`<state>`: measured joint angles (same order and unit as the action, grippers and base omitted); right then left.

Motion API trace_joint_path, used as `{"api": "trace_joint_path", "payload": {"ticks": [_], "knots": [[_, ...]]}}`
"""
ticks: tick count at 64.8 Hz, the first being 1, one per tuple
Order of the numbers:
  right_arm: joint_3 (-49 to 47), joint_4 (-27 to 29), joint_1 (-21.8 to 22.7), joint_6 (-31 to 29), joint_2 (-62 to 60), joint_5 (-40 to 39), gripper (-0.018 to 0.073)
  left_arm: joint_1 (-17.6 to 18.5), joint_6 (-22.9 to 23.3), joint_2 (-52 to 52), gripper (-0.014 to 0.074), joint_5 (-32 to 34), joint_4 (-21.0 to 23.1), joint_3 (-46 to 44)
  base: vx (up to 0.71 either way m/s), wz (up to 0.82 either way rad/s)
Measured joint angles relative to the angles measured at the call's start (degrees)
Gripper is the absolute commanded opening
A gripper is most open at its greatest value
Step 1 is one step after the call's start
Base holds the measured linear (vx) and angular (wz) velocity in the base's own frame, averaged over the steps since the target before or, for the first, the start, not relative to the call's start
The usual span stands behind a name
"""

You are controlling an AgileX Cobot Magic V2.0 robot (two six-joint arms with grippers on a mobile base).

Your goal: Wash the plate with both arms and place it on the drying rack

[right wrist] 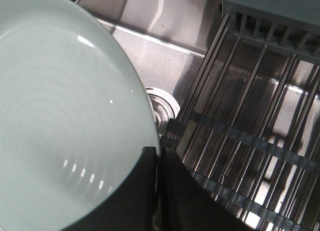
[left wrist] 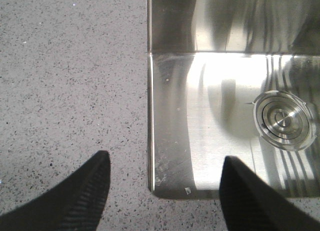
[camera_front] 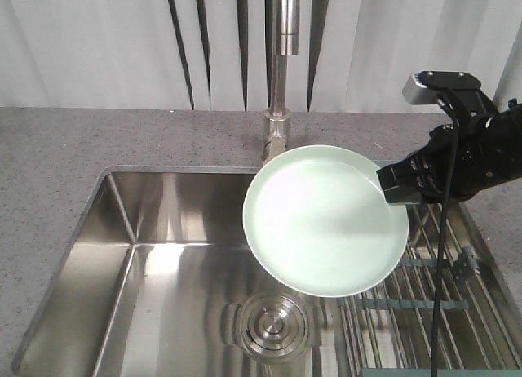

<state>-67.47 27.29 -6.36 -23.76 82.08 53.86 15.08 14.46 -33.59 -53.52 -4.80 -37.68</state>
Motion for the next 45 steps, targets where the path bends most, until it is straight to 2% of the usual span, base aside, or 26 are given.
{"api": "trace_joint_path", "payload": {"ticks": [7, 22, 45], "knots": [[2.57, -0.06, -1.15, 0.32, -1.74, -0.69, -0.0001, 0.00, 0.00, 0.00, 0.0441, 0.00, 0.00, 0.00, 0.00, 0.00], [7.91, 0.03, -6.59, 2.43, -3.95, -3.58, -0.0001, 0.00, 0.00, 0.00, 0.0441, 0.00, 0.00, 0.00, 0.00, 0.00], [5.96, 1.76, -14.94, 5.05, -1.50, -9.51, -0.0001, 0.00, 0.00, 0.00, 0.0441, 0.00, 0.00, 0.00, 0.00, 0.00]]}}
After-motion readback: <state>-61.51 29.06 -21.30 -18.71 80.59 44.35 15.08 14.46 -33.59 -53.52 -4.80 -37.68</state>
